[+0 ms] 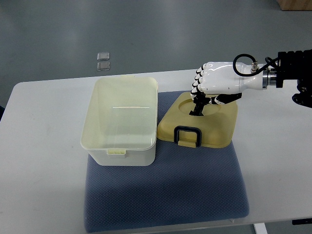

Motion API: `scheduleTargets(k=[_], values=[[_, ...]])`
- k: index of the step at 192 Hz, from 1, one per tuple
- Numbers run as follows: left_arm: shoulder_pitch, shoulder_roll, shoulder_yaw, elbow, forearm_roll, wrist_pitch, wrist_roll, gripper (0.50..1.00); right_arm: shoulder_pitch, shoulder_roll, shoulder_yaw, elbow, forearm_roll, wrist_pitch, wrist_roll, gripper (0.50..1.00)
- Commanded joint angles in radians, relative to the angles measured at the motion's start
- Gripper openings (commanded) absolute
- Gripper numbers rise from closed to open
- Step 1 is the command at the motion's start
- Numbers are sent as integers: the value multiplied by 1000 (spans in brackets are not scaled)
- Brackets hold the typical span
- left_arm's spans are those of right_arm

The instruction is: Open white storage box with right hand

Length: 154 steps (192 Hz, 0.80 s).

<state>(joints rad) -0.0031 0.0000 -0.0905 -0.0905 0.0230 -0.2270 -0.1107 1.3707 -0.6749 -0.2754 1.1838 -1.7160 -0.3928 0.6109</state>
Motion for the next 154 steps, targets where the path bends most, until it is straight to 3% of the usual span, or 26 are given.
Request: scheduleTargets(k=[1,23,35,46,71,130,154], values=[[0,0,0,0,0,0,-1,1000,-13,14,5,-7,-5,-1,0,554],[0,0,0,0,0,0,0,1000,-32,18,5,-16,-7,-14,0,603],[0,0,0,0,0,0,0,1000,-41,24,9,-26,-7,-24,0,670],[0,0,0,0,0,0,0,1000,-51,38,25,-30,-7,-37,0,766],[0,0,0,0,0,0,0,1000,-68,43,45,-41,-7,-46,0,862],[0,0,0,0,0,0,0,1000,-73,51,131,-78,39,-34,0,862],[0,0,0,0,0,0,0,1000,-82,72,165,-130,231,28,0,862]])
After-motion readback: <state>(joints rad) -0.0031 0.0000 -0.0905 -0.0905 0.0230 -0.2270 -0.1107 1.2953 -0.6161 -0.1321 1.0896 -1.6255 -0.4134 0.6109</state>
